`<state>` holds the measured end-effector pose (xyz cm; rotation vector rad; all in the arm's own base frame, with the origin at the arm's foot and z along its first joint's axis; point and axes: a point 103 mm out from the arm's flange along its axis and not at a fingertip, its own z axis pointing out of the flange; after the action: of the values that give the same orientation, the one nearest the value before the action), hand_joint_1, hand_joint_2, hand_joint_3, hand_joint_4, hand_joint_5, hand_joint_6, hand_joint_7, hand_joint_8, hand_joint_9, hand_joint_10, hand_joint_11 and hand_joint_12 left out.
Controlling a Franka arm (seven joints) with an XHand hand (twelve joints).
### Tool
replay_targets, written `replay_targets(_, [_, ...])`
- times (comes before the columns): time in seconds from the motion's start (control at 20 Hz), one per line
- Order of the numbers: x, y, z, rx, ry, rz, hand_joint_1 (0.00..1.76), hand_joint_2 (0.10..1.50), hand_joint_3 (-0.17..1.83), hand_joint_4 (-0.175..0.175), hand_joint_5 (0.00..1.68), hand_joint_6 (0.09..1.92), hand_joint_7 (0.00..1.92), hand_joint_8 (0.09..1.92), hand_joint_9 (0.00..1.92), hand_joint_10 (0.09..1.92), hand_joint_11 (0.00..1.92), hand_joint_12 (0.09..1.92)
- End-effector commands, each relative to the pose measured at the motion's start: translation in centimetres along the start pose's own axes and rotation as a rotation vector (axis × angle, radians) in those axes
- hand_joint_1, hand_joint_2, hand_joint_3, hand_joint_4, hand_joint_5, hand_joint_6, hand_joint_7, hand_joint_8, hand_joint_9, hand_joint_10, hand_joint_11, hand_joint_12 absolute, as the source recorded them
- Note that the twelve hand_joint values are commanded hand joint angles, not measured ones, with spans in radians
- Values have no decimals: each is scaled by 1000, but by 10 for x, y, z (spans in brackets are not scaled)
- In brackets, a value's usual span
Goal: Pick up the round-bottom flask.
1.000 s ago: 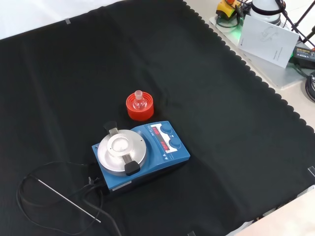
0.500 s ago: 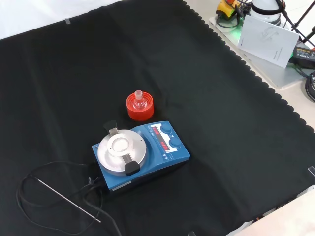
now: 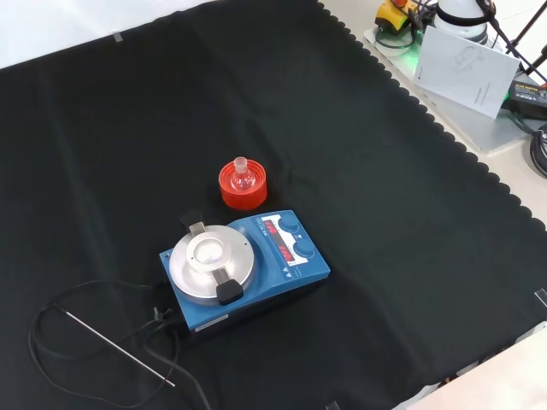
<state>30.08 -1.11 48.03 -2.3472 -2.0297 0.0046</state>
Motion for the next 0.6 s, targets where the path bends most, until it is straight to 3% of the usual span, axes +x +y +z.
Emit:
replay_targets(0.05, [-4, 24, 20, 36, 36, -20, 808, 458, 816, -118, 346, 88, 345, 868, 344, 940, 0, 1416])
replay_targets(0.3, [-7, 35, 40, 76, 86, -42, 814, 444, 822, -128, 382, 117, 414, 891, 428, 942, 7, 1499])
replay_targets(0.45, [-12, 40, 53, 32, 133, -46, 818, 435, 828, -136, 408, 165, 463, 902, 499, 925, 77, 1496])
replay_targets(0.6, [-16, 45, 63, 33, 154, -54, 832, 419, 832, -147, 375, 461, 567, 894, 603, 886, 185, 1471])
